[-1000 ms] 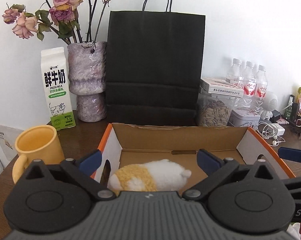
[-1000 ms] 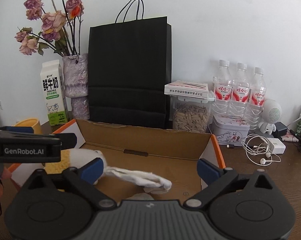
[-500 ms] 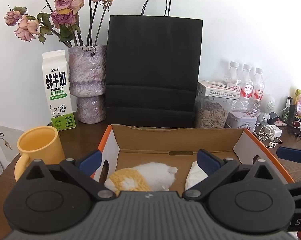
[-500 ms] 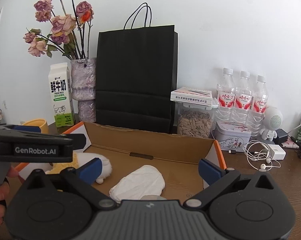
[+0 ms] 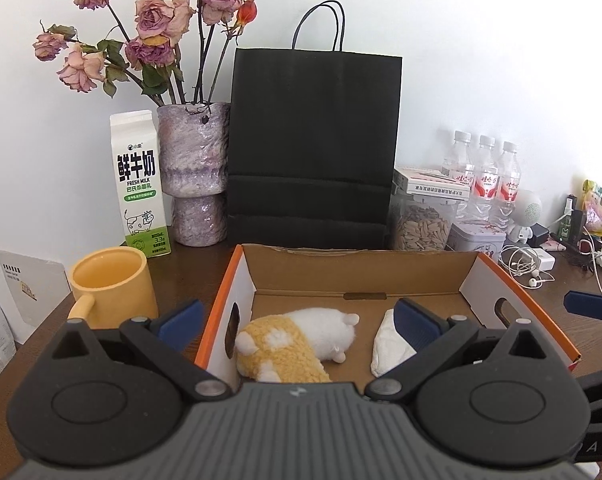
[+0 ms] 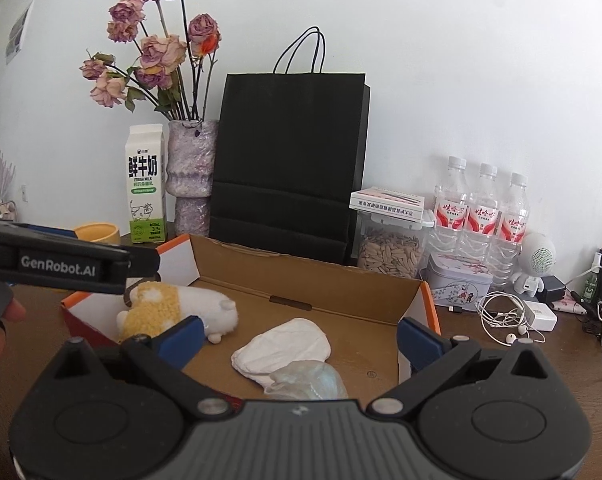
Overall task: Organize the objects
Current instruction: 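Move both tools back toward the remaining items on the table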
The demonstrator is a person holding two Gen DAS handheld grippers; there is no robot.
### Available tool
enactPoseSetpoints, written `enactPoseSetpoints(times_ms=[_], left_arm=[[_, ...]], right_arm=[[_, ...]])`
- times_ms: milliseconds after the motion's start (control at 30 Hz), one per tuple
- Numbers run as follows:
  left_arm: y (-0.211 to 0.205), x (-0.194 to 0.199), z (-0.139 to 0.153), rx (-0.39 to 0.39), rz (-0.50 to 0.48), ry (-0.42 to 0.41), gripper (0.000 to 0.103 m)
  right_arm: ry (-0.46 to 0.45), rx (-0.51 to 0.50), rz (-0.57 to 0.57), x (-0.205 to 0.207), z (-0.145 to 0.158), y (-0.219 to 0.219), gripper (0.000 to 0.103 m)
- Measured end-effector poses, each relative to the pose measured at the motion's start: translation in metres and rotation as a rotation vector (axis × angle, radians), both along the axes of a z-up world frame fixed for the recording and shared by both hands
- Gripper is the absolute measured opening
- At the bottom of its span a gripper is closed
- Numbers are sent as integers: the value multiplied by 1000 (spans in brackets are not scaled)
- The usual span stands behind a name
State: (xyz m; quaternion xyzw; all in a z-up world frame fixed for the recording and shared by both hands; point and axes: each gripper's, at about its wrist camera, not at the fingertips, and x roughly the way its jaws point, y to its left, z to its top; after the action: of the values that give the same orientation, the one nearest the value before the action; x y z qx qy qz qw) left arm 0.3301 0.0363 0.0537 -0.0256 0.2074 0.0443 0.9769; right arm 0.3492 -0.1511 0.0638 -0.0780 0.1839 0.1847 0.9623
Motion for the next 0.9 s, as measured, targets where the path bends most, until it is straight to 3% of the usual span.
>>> enactPoseSetpoints(times_ms=[300, 633, 900], left_arm=[[0, -41, -2, -14, -9, 21, 103], [4, -89, -11, -32, -4, 70, 103], [21, -125, -25, 2, 24, 119, 103]], right_arm=[[-26, -19, 37, -48, 4, -9, 103], [15, -22, 35, -97, -5, -26, 103], [59, -39, 39, -130, -17, -29, 103]])
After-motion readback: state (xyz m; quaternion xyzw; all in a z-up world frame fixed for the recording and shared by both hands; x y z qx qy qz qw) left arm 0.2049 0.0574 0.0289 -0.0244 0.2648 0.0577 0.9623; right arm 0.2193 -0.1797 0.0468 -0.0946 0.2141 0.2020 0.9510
